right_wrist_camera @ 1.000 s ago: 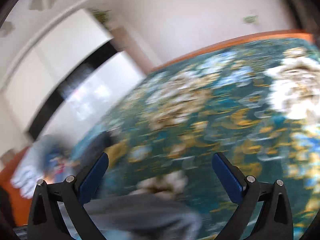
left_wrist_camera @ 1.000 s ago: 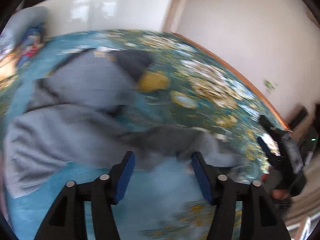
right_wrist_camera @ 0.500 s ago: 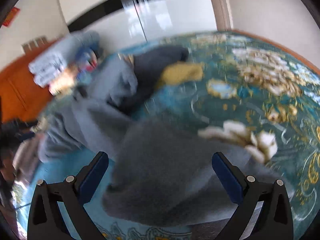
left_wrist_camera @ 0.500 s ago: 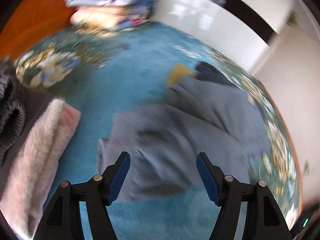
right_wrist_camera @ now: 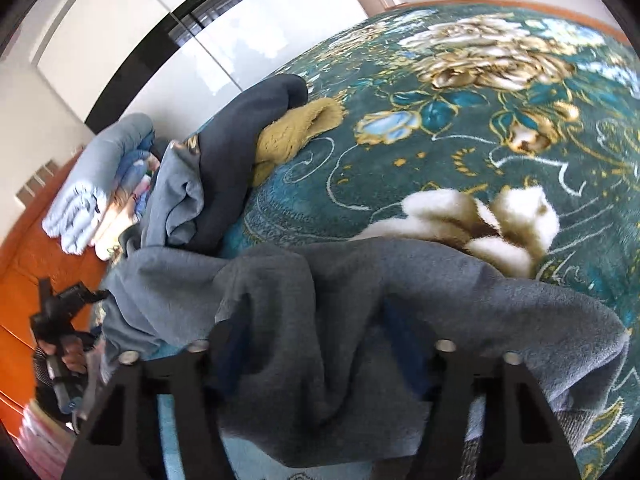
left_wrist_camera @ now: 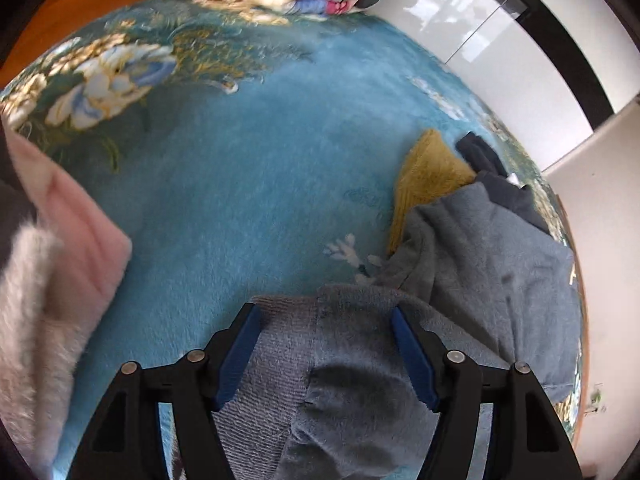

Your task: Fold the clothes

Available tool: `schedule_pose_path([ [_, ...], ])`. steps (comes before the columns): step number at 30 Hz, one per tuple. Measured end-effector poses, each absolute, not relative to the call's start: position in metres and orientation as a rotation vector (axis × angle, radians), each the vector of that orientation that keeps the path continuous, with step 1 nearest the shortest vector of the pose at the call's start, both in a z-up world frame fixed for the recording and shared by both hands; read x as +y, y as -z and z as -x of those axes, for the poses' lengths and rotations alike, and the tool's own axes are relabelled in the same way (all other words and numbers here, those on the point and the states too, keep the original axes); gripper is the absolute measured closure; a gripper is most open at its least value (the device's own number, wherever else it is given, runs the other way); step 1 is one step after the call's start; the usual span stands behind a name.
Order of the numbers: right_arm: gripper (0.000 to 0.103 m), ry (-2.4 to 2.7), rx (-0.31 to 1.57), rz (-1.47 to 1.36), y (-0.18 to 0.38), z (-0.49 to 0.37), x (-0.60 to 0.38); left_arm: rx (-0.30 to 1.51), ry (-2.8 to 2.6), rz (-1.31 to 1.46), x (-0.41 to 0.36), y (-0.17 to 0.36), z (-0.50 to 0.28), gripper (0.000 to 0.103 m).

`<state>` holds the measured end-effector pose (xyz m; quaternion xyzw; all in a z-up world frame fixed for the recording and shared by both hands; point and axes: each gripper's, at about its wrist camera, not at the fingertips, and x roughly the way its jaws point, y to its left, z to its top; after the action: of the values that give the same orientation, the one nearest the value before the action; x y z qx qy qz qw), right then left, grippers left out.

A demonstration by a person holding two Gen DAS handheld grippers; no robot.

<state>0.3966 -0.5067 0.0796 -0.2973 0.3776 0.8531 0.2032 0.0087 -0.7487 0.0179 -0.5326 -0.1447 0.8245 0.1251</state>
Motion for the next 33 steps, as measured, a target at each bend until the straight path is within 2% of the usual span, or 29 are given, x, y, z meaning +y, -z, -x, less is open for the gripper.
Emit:
schedule_pose_path([
  [1, 0.059, -2.381, 1.071, 0.822, -0.079, -0.397, -0.505, -0.402, -2.417, 1.558, -0.746, -0.019, -0.010, 0.051],
  [2, 0.069, -2.381, 1.089, 0.815, -0.079, -0.398, -0.503, -0.370, -2.432, 1.567, -0.743, -0.020, -0.015, 0.069],
  [3, 0.074, -2.381, 1.105, 0.807, -0.078, -0.399, -0.502, -0.343, -2.443, 1.575, -0.741, -0.021, -0.018, 0.087],
  [4, 0.083, -2.385, 1.118, 0.798, -0.078, -0.399, -0.501, -0.333, -2.446, 1.576, -0.739, -0.022, -0.019, 0.093],
  [5, 0.087, -2.388, 1.131, 0.788, -0.078, -0.400, -0.501, -0.326, -2.461, 1.567, -0.734, -0.024, -0.018, 0.094],
  [8, 0.091, -2.400, 1.147, 0.759, -0.079, -0.403, -0.500, -0.271, -2.531, 1.505, -0.727, -0.031, -0.044, 0.096],
  [12, 0.093, -2.426, 1.139, 0.661, -0.091, -0.414, -0.495, -0.263, -2.517, 1.364, -0.738, -0.071, -0.076, 0.096],
  [17, 0.094, -2.475, 0.822, 0.601, -0.136, -0.438, -0.491, -0.381, -2.428, 1.074, -0.778, -0.130, -0.151, 0.096],
  [20, 0.094, -2.500, 0.629, 0.523, -0.177, -0.464, -0.491, -0.405, -2.388, 0.953, -0.808, -0.137, -0.210, 0.096],
  [22, 0.094, -2.505, 0.508, 0.466, -0.197, -0.484, -0.497, -0.392, -2.389, 0.932, -0.820, -0.124, -0.244, 0.096],
  [25, 0.094, -2.480, 0.256, 0.499, -0.198, -0.516, -0.523, -0.312, -2.410, 1.049, -0.842, -0.070, -0.291, 0.096],
  [29, 0.094, -2.461, 0.290, 0.722, -0.142, -0.547, -0.536, -0.349, -2.294, 1.298, -0.857, -0.007, -0.321, 0.098],
  [33, 0.094, -2.423, 0.404, 0.874, -0.095, -0.573, -0.545, -0.376, -2.228, 1.439, -0.872, 0.015, -0.331, 0.098],
])
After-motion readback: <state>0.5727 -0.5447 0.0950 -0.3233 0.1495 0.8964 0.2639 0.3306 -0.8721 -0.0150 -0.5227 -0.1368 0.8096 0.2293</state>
